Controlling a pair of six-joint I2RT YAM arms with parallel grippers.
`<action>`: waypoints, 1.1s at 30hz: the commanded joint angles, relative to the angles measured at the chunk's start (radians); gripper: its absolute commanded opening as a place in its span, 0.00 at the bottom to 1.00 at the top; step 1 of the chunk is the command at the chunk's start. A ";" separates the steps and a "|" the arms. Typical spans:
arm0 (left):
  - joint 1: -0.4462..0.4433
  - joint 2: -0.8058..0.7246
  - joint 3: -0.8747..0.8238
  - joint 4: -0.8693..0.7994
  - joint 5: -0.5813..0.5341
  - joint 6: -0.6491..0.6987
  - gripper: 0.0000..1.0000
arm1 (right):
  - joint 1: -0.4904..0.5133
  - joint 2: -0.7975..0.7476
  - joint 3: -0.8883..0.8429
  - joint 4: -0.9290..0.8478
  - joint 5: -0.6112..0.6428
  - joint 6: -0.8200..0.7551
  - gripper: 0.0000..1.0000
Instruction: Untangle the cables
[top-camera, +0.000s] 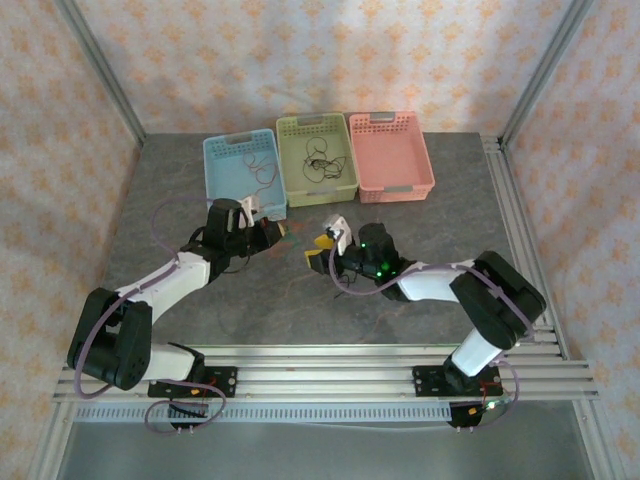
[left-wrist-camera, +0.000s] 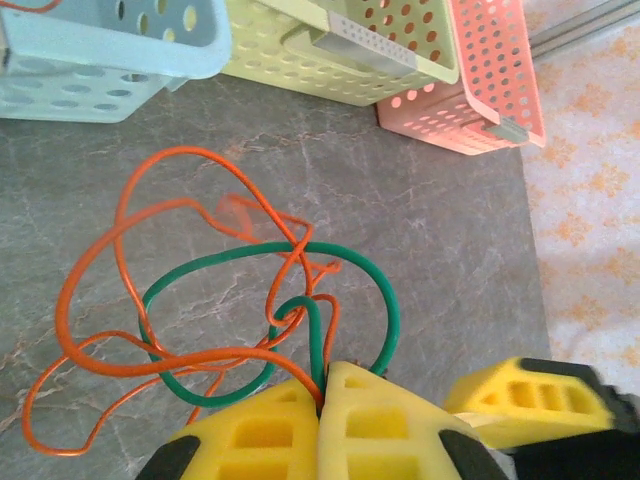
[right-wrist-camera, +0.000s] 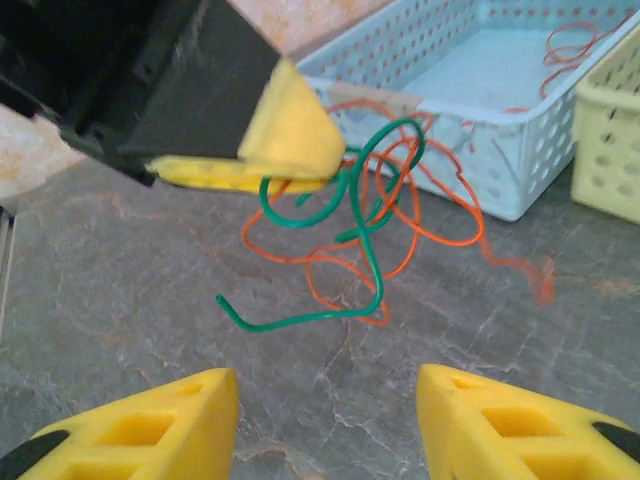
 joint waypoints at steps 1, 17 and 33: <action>-0.018 0.006 0.029 0.051 0.043 0.019 0.00 | 0.012 0.041 0.042 0.045 -0.012 -0.032 0.51; -0.049 0.003 0.043 0.054 0.069 0.021 0.00 | 0.020 0.170 0.113 0.065 0.005 -0.028 0.25; -0.045 -0.054 0.041 -0.065 -0.108 0.057 0.00 | -0.013 0.074 -0.015 0.151 0.230 -0.060 0.00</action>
